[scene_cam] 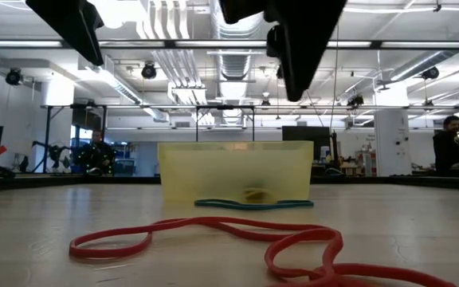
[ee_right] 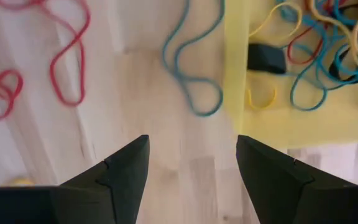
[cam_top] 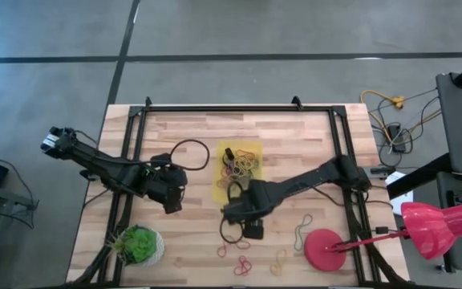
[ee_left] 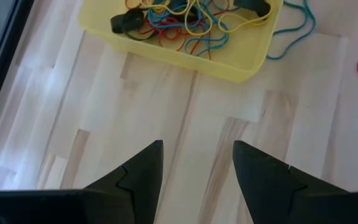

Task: Pick and place rubber bands into bin
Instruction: Put the blue rubber band into the yellow bin

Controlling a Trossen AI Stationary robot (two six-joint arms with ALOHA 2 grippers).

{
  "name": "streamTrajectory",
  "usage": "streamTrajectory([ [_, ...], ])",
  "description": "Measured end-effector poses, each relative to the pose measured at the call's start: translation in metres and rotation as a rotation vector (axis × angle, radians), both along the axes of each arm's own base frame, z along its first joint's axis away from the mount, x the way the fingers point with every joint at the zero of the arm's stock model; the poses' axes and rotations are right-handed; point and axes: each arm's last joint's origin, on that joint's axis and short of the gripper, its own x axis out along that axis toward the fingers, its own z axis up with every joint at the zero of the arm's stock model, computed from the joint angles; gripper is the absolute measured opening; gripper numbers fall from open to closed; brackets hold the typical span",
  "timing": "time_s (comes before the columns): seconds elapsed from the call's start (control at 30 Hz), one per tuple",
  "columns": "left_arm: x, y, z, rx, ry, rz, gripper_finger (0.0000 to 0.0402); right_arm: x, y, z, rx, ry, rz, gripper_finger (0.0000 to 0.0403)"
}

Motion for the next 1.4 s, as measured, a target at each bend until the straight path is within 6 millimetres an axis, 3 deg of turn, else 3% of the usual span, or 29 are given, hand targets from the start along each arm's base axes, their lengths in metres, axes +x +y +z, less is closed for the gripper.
streamTrajectory([
  [0.3, 0.008, 0.000, 0.001, -0.055, -0.042, 0.001, 0.0178, -0.035, 0.051, -0.004, -0.051, 0.115, 0.019, 0.0228],
  [0.43, 0.017, -0.001, 0.003, -0.144, -0.097, -0.003, 0.0178, -0.055, 0.074, -0.019, -0.056, 0.183, 0.046, 0.0228],
  [0.53, 0.025, -0.004, 0.003, -0.210, -0.140, 0.003, 0.0178, -0.073, 0.080, -0.032, -0.029, 0.276, 0.047, 0.0228],
  [0.73, 0.037, -0.008, -0.004, -0.313, -0.158, 0.087, 0.0178, -0.112, 0.053, -0.039, 0.002, 0.368, -0.124, 0.0222],
  [0.87, 0.043, -0.011, -0.011, -0.356, -0.131, 0.133, 0.0178, -0.135, 0.029, -0.033, 0.027, 0.259, -0.176, 0.0220],
  [1.0, 0.048, -0.013, -0.018, -0.389, -0.109, 0.182, 0.0178, -0.158, 0.015, -0.028, -0.047, 0.131, 0.100, 0.0219],
  [1.13, 0.051, -0.015, -0.023, -0.421, -0.095, 0.242, 0.0178, -0.172, 0.009, -0.040, -0.058, 0.135, 0.426, 0.0219],
  [1.4, 0.055, -0.019, -0.029, -0.456, -0.090, 0.311, 0.0178, -0.181, 0.007, -0.069, -0.029, 0.151, 0.542, 0.0219],
])
